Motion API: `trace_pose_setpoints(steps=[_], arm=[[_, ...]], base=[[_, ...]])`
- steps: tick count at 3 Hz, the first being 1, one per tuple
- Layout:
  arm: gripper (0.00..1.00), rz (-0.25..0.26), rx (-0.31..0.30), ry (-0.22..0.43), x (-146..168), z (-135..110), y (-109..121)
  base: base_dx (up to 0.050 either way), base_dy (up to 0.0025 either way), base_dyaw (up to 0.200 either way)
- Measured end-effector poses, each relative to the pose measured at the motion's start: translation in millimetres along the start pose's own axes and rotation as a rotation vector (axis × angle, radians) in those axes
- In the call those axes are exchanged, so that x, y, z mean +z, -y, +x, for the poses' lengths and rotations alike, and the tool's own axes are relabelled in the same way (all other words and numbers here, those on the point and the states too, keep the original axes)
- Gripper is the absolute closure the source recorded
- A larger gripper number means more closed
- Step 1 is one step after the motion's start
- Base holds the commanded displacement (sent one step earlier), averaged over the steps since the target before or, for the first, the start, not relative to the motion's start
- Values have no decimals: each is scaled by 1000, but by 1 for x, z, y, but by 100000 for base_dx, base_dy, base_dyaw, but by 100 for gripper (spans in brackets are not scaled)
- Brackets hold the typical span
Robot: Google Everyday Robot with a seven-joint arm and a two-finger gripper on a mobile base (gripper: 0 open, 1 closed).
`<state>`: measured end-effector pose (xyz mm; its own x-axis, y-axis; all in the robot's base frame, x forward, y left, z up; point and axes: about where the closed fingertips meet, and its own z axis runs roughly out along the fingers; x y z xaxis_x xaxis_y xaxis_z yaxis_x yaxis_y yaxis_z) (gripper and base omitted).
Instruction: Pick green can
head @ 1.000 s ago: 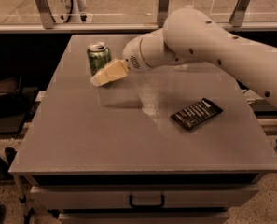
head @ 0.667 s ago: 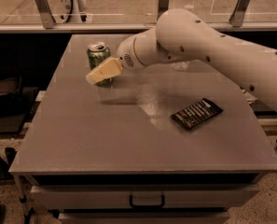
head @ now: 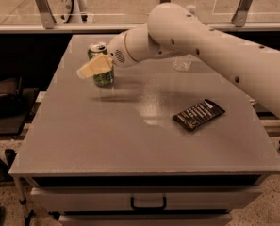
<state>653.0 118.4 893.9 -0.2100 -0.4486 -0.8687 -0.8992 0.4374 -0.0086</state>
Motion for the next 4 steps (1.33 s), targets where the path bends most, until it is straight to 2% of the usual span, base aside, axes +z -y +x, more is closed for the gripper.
trace_pose_setpoints(steps=[2, 3, 4], arm=[[65, -43, -28, 29, 5, -10, -9], [87, -46, 0, 63, -7, -21, -7], [100, -35, 41, 133, -25, -47, 3]], base=[[0, 0, 0], [0, 0, 0], [0, 0, 0]])
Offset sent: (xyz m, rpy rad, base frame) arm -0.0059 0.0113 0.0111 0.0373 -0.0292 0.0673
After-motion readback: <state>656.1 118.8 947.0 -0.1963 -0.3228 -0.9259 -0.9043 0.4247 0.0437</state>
